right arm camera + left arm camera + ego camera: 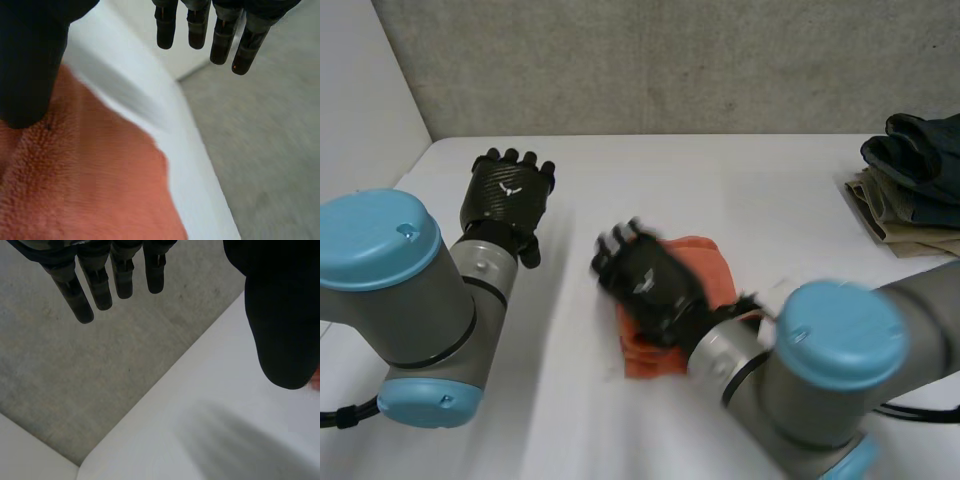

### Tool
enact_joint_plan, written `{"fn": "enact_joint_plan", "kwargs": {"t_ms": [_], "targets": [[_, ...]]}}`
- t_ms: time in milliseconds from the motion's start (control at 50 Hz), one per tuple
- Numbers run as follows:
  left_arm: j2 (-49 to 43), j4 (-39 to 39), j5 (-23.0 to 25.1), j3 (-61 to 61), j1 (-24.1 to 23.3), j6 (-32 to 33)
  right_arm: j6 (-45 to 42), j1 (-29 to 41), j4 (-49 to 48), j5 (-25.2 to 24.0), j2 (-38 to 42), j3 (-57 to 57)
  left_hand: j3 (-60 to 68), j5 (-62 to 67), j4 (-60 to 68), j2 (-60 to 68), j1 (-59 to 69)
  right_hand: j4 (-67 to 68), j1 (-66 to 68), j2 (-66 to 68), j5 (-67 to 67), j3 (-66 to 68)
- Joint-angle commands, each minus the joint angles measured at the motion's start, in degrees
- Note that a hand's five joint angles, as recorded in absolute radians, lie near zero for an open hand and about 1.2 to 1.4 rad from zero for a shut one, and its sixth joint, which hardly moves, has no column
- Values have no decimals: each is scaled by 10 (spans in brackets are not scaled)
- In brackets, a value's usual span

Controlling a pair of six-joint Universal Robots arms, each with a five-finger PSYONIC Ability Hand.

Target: Fold the laundry.

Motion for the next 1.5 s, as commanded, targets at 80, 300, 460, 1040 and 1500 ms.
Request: {"fn": "enact_joint_plan", "kwargs": {"t_ms": [80,300,460,1040,1500], "targets": [[-16,1,2,59,-75,-24,330,-148,117,-2,-101,-13,-6,-2,-1,-3,2,-33,-15,-25,-38,-20],[-129,-12,1,143,-154,-86,329,-187,292,9,8,-129,-2,1,3,0,5,-33,-15,-25,-38,-20],[-188,-76,-22,168,-156,-77,303,-183,310,6,70,-174,4,8,9,7,12,-33,-15,-25,-38,-20],[-103,-131,35,147,-130,-19,152,-118,282,70,34,-149,10,13,14,12,17,-33,-15,-25,-38,-20],[27,-172,327,114,-52,-44,149,-79,28,4,17,103,8,11,13,10,16,-33,-15,-25,-38,-20]]}}
